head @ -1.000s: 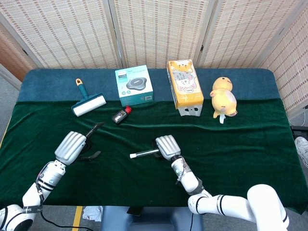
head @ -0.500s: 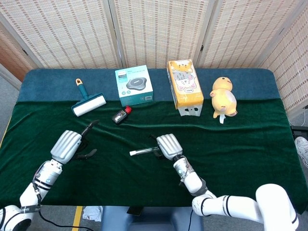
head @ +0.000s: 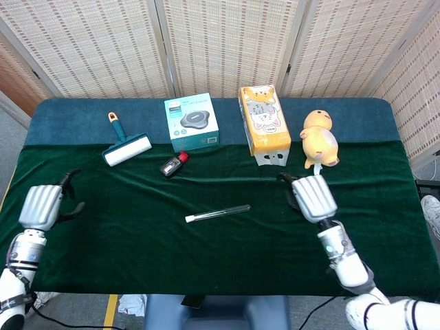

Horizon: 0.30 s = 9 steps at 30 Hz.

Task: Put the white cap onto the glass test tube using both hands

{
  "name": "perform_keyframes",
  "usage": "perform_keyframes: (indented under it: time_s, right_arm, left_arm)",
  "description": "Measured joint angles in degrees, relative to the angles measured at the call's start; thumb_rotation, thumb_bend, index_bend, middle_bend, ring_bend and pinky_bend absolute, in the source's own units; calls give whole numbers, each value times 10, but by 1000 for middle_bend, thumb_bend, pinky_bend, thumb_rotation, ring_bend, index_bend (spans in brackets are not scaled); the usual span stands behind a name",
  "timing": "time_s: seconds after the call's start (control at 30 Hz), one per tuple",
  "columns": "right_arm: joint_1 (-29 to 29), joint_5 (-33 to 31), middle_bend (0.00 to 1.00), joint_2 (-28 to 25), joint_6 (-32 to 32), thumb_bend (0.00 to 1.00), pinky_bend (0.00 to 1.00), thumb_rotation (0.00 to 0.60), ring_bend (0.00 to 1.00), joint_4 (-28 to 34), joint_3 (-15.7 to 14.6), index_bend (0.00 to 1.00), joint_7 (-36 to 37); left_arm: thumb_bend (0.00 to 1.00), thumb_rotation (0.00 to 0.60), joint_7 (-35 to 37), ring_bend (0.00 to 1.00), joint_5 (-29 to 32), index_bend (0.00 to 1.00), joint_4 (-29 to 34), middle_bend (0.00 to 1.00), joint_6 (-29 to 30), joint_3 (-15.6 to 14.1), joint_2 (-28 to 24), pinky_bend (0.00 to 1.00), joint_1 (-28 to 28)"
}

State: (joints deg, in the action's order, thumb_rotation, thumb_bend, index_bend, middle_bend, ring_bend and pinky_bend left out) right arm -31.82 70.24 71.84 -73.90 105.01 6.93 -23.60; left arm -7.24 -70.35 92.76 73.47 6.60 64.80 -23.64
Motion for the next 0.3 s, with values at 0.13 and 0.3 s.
perform_keyframes:
  time_s: [0.13,0.3]
  right_arm:
    - [49,43,159,-46,-37,651,29,600,57,9,-30,125,49]
    - [114,86,103,-74,-93,652,0,600,8,-7,-60,72,130]
  left_arm:
    - [360,600,-7,213,13,106,-4,292,27,-6,-3,210,34]
    - [355,600,7,169,-6,81,-3,248,69,-16,-2,133,68]
